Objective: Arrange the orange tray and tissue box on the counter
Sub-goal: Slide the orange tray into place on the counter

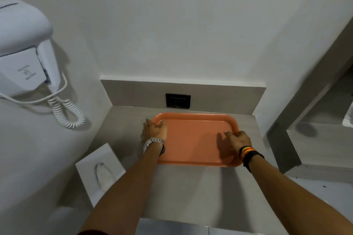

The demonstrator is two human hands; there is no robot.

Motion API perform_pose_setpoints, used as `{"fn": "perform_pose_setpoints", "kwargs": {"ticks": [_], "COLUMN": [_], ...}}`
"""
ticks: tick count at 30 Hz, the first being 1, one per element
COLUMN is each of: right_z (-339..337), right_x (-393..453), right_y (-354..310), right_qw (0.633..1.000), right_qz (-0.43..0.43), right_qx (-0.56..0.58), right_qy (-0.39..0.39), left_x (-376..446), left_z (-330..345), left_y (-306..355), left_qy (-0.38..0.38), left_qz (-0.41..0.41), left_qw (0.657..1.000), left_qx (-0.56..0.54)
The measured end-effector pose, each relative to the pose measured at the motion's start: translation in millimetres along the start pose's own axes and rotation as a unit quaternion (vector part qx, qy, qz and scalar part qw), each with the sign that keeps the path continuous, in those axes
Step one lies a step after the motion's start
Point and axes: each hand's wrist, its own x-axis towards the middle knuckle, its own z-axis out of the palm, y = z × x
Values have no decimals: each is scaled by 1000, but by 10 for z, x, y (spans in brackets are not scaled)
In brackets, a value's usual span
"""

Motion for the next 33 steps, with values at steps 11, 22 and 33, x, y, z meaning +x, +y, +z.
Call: {"fn": "perform_pose_setpoints", "kwargs": {"ticks": [11, 22, 33], "right_z": [209, 380, 663], "right_x": [199, -638, -975], "right_y": [42, 497, 1103], "right_qw": [999, 938, 853], "right_qz": [23, -281, -354], "right_qx": [28, -201, -381], "right_qy": [31, 23, -47], "left_x": [518, -495, -1004], "left_z": [87, 280, 527], "left_y": [-114, -654, -1190], "left_qy": [-80, -26, -59], "left_qz": [33, 232, 268], "left_qw": [996, 950, 920], "left_qx": [-29, 210, 279]}}
